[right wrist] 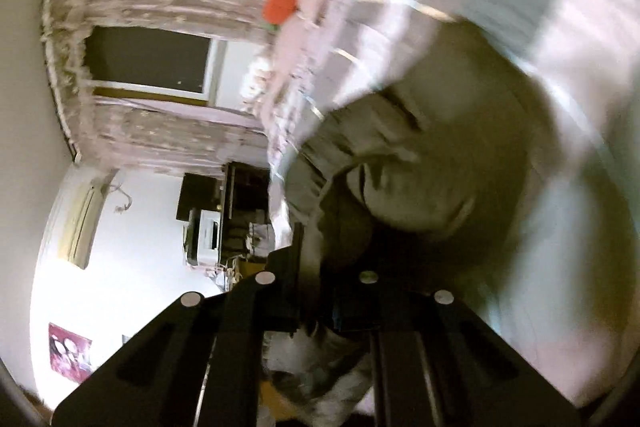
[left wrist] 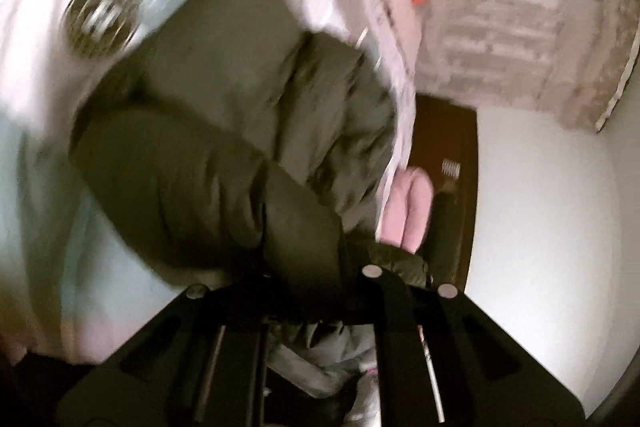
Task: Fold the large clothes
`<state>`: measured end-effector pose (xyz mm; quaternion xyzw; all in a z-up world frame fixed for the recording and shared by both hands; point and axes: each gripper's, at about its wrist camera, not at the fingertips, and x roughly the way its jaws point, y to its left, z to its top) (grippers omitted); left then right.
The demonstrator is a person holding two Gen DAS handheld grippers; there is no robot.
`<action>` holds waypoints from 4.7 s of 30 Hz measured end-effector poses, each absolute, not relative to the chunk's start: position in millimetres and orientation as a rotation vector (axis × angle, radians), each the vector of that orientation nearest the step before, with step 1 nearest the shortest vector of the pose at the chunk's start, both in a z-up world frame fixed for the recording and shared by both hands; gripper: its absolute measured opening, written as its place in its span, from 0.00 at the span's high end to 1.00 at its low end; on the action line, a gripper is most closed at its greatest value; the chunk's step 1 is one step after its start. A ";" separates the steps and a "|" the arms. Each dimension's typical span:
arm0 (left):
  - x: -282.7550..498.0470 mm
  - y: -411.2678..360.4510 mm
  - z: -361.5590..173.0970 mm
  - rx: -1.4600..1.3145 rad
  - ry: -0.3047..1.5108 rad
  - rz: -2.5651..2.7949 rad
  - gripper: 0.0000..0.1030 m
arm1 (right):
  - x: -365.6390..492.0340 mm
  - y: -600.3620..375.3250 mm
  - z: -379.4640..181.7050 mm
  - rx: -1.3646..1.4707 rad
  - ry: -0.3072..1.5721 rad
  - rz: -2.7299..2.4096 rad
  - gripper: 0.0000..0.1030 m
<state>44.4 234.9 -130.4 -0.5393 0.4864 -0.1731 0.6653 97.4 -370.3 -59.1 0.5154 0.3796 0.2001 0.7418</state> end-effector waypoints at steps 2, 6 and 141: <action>80.3 237.6 -110.8 -1.220 1.045 -0.348 0.92 | 141.5 -359.4 -42.5 1.118 0.798 0.427 0.90; 146.4 234.7 -98.1 -1.228 0.964 -0.246 0.91 | 217.5 -366.3 -49.5 1.121 0.716 0.324 0.90; 92.9 65.6 -7.8 -0.073 0.754 0.133 0.04 | 90.3 -228.2 -19.4 0.111 0.728 -0.063 0.02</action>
